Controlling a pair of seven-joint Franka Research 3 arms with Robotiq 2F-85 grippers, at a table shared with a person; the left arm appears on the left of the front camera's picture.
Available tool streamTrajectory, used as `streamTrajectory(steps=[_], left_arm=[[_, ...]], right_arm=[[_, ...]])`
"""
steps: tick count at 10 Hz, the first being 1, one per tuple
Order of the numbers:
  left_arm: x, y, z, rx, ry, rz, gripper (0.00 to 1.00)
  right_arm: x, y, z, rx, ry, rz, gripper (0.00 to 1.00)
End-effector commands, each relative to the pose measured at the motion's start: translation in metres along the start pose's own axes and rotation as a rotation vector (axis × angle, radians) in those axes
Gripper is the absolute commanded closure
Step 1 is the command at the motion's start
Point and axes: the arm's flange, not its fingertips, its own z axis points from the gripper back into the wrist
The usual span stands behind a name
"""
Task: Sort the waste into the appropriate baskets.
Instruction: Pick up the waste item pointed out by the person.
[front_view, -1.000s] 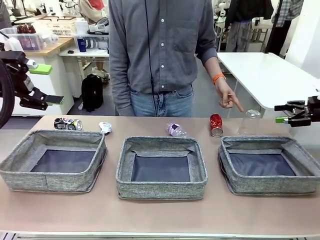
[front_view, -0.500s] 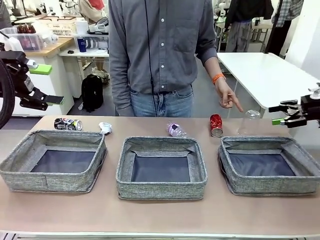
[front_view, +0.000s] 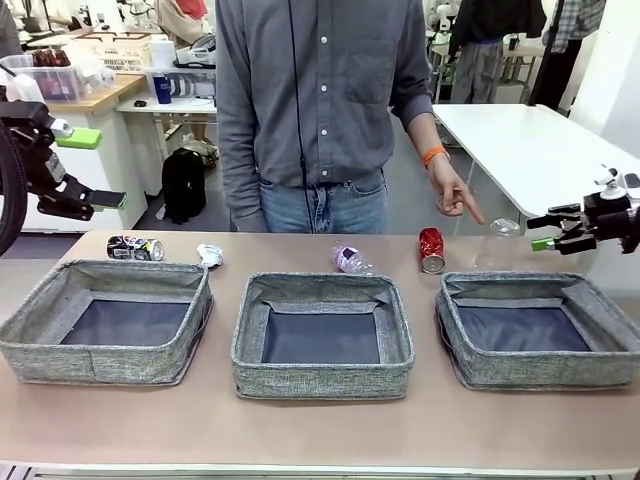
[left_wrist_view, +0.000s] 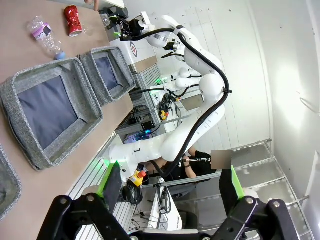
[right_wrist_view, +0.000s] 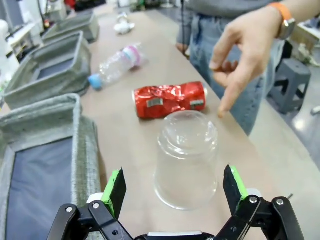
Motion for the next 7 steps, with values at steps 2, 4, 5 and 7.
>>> streamTrajectory(steps=[2, 4, 5, 7], left_arm=[[0.001, -0.002, -0.002, -0.016, -0.007, -0.021, 0.0], [0.001, -0.002, -0.002, -0.016, -0.007, -0.021, 0.0], [0.001, -0.002, -0.002, -0.016, -0.007, -0.021, 0.0], [0.001, -0.002, -0.002, -0.016, -0.007, -0.021, 0.0]], right_arm=[[-0.002, -0.014, -0.014, 0.008, 0.031, -0.046, 0.0], [-0.008, -0.015, -0.027, 0.015, 0.017, -0.053, 0.0], [-0.01, -0.015, -0.036, 0.032, 0.011, -0.059, 0.0], [-0.009, -0.015, -0.053, 0.058, 0.0, -0.062, 0.0]])
